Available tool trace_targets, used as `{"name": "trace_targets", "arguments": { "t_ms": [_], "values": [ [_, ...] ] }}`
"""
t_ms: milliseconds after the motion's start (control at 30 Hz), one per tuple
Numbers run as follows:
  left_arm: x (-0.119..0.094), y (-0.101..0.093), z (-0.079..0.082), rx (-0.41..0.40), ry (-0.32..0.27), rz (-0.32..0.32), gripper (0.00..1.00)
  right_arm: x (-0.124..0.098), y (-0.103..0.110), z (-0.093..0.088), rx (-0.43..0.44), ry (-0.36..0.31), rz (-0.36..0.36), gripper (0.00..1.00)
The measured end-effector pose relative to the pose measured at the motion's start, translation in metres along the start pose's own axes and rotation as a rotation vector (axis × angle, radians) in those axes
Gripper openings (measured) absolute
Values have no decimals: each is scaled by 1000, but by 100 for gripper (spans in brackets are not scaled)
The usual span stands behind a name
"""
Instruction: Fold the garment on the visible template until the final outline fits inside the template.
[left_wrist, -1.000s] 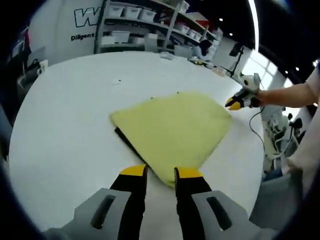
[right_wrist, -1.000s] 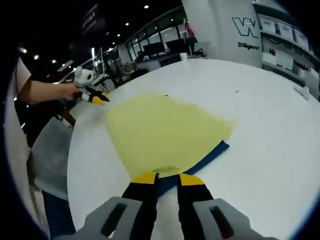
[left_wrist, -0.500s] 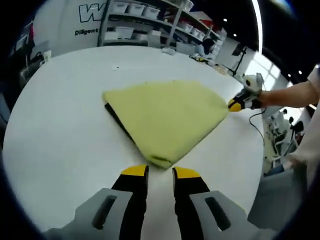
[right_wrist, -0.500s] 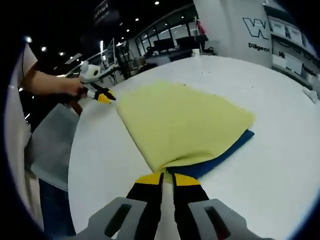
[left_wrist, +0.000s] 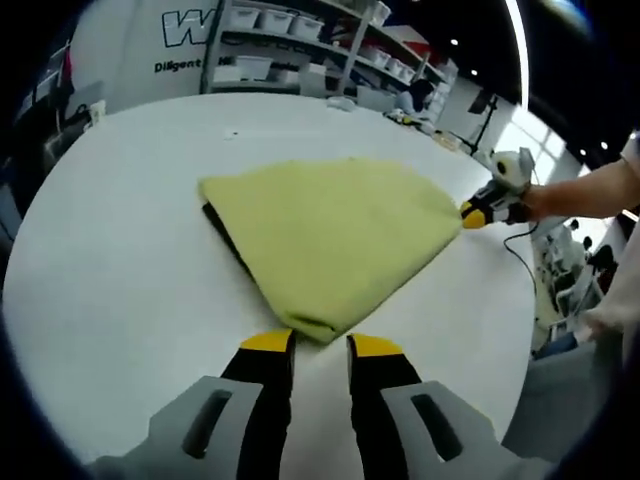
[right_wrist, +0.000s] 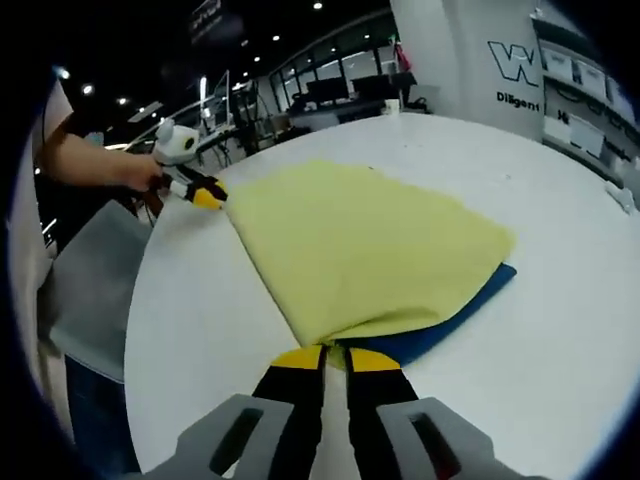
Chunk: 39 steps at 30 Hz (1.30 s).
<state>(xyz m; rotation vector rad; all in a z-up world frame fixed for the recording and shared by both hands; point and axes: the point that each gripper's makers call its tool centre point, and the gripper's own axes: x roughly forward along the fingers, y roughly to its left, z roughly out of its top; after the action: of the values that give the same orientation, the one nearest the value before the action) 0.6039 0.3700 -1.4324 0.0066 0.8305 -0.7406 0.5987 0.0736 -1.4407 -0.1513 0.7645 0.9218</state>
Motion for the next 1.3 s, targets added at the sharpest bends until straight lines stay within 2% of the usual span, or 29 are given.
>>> {"name": "trace_targets", "arguments": {
  "t_ms": [133, 233, 367, 500, 633, 733, 867, 1033, 1133, 1300],
  "values": [
    [3, 0, -2, -11, 1, 4, 14, 0, 3, 0, -29, 5, -4, 0],
    [4, 1, -3, -18, -1, 15, 3, -4, 3, 1, -8, -14, -10, 0],
    [5, 2, -6, -33, -3, 17, 8, -8, 1, -4, 54, -32, -28, 0],
    [4, 2, -5, -39, -14, 13, 12, -6, 2, 2, 85, -64, -33, 1],
    [6, 1, -4, -45, -21, 12, 11, 1, 4, 7, 86, -74, -37, 0],
    [7, -1, -4, -47, -24, 9, 11, 5, 3, 2, 102, -54, -40, 0],
    [7, -2, -2, -53, -30, 6, 12, 3, 5, 5, 92, -66, -51, 0],
    [8, -4, -2, -57, -34, 8, 8, -5, 4, 8, 110, -94, -67, 0],
    [8, -4, -2, -57, -37, 12, 2, -11, 5, 10, 124, -120, -78, 0],
    [6, -3, -2, -56, -39, 11, 0, -18, 4, 6, 155, -140, -93, 0]
  ]
}}
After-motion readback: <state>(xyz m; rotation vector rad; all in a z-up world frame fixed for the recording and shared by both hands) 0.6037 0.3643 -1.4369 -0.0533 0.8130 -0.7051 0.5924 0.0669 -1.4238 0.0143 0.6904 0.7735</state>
